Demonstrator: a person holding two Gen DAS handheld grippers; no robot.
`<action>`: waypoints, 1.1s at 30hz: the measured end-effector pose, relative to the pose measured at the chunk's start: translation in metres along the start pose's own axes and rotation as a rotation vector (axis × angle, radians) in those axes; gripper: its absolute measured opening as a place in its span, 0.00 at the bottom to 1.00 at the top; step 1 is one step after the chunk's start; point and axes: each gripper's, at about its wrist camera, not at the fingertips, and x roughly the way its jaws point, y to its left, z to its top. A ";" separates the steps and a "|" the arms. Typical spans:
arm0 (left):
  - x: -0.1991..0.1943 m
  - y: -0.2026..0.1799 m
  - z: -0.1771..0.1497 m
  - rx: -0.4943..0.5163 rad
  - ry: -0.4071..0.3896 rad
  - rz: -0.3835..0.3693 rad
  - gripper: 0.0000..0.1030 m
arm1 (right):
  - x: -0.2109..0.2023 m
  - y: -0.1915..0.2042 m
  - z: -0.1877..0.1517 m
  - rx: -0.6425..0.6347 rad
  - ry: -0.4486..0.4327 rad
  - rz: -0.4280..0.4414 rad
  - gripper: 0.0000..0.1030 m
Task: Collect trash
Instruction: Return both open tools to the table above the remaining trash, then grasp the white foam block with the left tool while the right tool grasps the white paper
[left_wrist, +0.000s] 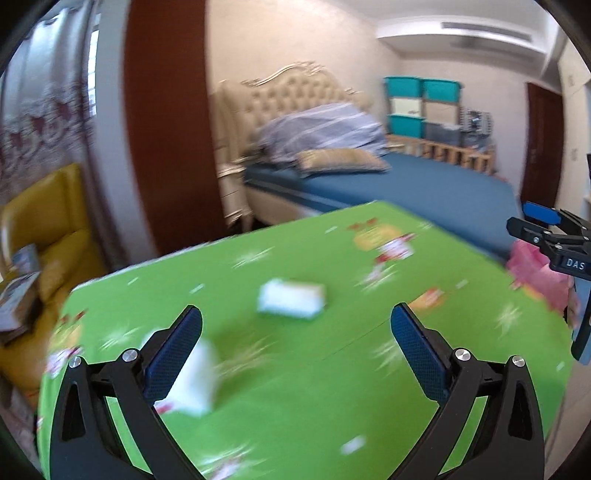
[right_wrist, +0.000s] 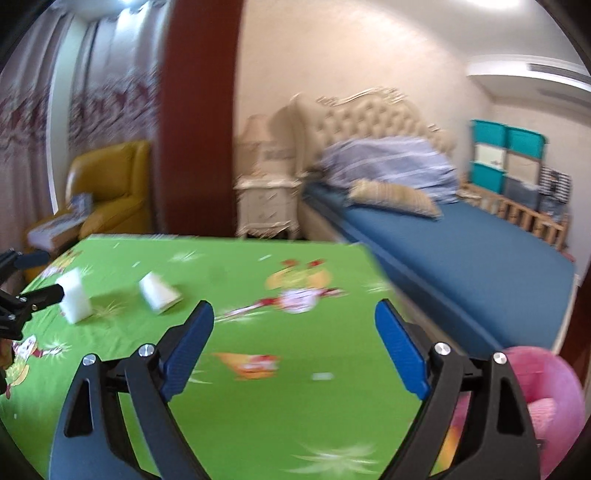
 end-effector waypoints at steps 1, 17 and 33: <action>-0.002 0.013 -0.009 -0.010 0.016 0.024 0.93 | 0.011 0.017 -0.005 -0.012 0.020 0.024 0.84; 0.019 0.114 -0.067 -0.141 0.206 0.093 0.93 | 0.162 0.157 -0.005 -0.169 0.305 0.202 0.84; 0.067 0.105 -0.049 -0.121 0.282 0.065 0.93 | 0.202 0.175 0.009 -0.258 0.402 0.270 0.42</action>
